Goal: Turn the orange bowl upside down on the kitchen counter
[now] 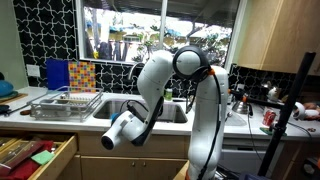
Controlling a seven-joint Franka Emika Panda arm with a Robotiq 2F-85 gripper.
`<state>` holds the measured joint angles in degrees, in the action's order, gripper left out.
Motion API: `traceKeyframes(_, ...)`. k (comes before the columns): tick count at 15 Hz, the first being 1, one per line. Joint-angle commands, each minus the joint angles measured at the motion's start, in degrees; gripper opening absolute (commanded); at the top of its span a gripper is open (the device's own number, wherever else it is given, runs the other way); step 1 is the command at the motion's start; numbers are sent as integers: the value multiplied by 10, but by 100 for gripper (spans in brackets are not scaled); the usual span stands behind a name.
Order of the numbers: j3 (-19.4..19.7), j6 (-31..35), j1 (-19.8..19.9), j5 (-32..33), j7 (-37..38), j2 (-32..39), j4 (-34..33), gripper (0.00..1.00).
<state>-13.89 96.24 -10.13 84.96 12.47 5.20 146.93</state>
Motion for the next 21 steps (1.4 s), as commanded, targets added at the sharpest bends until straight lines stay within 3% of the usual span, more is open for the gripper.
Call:
traceKeyframes(1, 8, -1, -4, -4, -14, -4, -1, 100)
traceKeyframes(5, 13, -1, -2, -5, -28, -9, 0, 100)
traceKeyframes(9, 20, 55, 9, -80, -85, -18, -15, 100)
traceKeyframes(15, 30, 48, 12, -185, -153, -17, -56, 100)
traceKeyframes(21, 41, 45, 17, -238, -160, -2, -86, 100)
